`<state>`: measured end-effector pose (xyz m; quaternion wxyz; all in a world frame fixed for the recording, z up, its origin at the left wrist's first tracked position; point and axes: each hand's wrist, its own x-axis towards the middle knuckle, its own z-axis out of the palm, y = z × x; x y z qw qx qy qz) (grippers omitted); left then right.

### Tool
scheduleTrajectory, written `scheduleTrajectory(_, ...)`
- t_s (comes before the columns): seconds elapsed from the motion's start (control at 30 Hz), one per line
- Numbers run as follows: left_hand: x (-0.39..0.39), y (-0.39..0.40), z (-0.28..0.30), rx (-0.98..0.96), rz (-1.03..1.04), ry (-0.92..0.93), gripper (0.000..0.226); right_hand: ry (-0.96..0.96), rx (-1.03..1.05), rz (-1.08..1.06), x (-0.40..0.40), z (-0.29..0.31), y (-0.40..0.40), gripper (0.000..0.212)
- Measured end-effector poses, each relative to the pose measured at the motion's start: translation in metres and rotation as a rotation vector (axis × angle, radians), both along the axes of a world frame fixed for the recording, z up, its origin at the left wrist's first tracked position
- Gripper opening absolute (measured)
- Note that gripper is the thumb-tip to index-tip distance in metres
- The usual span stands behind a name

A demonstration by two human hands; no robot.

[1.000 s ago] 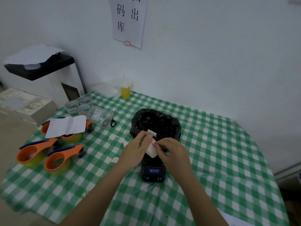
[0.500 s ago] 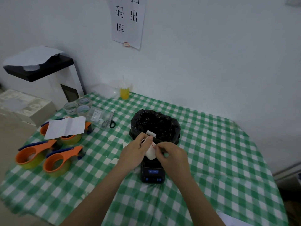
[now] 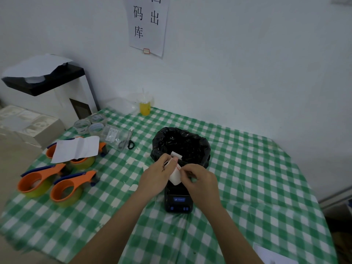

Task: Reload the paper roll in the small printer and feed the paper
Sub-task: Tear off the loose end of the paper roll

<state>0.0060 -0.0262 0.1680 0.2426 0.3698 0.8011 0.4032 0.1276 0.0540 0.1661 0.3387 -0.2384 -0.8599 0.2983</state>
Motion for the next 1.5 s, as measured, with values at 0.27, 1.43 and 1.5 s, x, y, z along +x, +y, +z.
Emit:
scheduleTrajectory(0.27, 0.001, 0.003, -0.001, 0.007, 0.021, 0.001, 0.031, -0.062, 0.059, -0.044, -0.003, -0.001, 0.001, 0.029)
scheduleTrajectory(1.43, -0.004, 0.002, -0.002, 0.048, -0.033, -0.019, 0.026, 0.074, -0.636, -0.013, -0.002, 0.009, 0.008, 0.024)
scheduleTrajectory(1.5, -0.005, 0.002, -0.005, 0.049, -0.038, -0.015, 0.026, 0.092, -0.686, -0.019, -0.002, 0.009, 0.01, 0.022)
